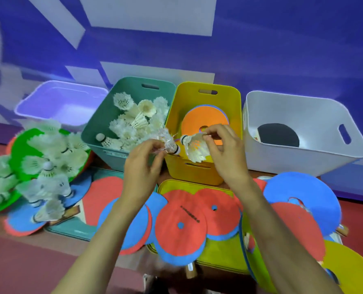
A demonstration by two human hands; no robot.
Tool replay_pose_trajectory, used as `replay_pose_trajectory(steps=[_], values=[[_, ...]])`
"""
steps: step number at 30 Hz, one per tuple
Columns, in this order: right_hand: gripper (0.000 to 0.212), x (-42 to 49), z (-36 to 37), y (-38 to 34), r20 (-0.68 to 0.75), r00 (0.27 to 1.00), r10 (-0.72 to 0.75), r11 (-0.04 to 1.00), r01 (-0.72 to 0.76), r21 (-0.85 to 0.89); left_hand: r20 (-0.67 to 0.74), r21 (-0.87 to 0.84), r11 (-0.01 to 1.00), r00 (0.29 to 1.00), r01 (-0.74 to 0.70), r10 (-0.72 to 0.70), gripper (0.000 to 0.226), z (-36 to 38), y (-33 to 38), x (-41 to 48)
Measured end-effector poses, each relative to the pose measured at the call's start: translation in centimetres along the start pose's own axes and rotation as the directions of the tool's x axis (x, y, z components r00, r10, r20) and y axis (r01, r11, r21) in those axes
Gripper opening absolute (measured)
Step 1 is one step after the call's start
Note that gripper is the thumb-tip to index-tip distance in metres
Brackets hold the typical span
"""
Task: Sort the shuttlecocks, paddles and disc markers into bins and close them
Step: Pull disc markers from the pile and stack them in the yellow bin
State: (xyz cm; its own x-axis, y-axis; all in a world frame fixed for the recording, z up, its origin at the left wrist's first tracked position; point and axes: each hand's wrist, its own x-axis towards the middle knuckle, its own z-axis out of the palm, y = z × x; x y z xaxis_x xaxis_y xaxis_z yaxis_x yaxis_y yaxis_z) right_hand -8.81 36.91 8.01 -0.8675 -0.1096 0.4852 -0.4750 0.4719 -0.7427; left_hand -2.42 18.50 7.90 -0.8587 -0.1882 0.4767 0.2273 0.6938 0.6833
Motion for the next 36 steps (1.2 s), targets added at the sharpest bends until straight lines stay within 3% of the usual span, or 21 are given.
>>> replay_pose_trajectory(steps=[4, 7, 11, 15, 18, 20, 22, 25, 28, 32, 34, 36], values=[[0.008, 2.5, 5.9, -2.3, 0.056, 0.998, -0.033, 0.998, 0.035, -0.047, 0.013, -0.035, 0.994, 0.995, 0.104, -0.104, 0.003, -4.5, -5.7, 3.1], [0.009, 4.7, 9.9, -3.6, 0.093, 0.996, -0.005, 0.996, 0.014, -0.093, 0.063, 0.046, 0.995, 0.993, 0.093, -0.096, 0.002, -7.1, -9.7, 5.9], [0.014, 7.3, 14.8, -4.1, 0.235, 0.963, 0.129, 0.961, -0.064, -0.269, 0.306, 0.277, 0.958, 0.938, 0.075, -0.162, 0.007, -8.4, -14.5, 10.2], [0.02, 8.6, 19.0, -3.6, 0.434, 0.826, 0.359, 0.855, -0.104, -0.508, 0.568, 0.324, 0.946, 0.797, 0.011, -0.204, 0.008, -8.0, -17.3, 13.0], [0.02, 8.7, 21.3, -3.1, 0.508, 0.75, 0.423, 0.779, -0.015, -0.627, 0.762, 0.362, 0.931, 0.592, -0.051, -0.264, 0.012, -7.1, -18.5, 14.1], [0.021, 8.4, 22.5, -2.7, 0.542, 0.721, 0.432, 0.76, 0.033, -0.649, 0.826, 0.365, 0.929, 0.48, -0.055, -0.296, 0.018, -6.3, -19.4, 14.1], [0.023, 8.2, 23.5, -2.3, 0.56, 0.689, 0.46, 0.745, 0.044, -0.666, 0.842, 0.369, 0.929, 0.43, -0.019, -0.326, 0.021, -5.5, -20.2, 14.0], [0.026, 8.1, 24.1, -2.4, 0.557, 0.687, 0.467, 0.713, 0.081, -0.697, 0.833, 0.379, 0.925, 0.43, 0.019, -0.35, 0.016, -4.7, -20.8, 14.2], [0.026, 8.0, 24.2, -2.8, 0.558, 0.691, 0.459, 0.667, 0.147, -0.731, 0.834, 0.423, 0.905, 0.405, -0.035, -0.374, 0.015, -4.2, -20.7, 14.3], [0.026, 8.0, 22.9, -3.3, 0.59, 0.666, 0.457, 0.692, 0.151, -0.706, 0.836, 0.422, 0.906, 0.397, -0.022, -0.38, 0.03, -4.6, -20.2, 14.1], [0.034, 8.1, 21.2, -3.7, 0.616, 0.656, 0.436, 0.75, 0.114, -0.652, 0.818, 0.416, 0.909, 0.443, -0.015, -0.367, 0.048, -5.3, -19.2, 14.2], [0.041, 7.8, 19.0, -4.1, 0.608, 0.685, 0.402, 0.803, 0.054, -0.593, 0.764, 0.402, 0.915, 0.567, -0.044, -0.308, 0.049, -6.1, -17.8, 13.9]])
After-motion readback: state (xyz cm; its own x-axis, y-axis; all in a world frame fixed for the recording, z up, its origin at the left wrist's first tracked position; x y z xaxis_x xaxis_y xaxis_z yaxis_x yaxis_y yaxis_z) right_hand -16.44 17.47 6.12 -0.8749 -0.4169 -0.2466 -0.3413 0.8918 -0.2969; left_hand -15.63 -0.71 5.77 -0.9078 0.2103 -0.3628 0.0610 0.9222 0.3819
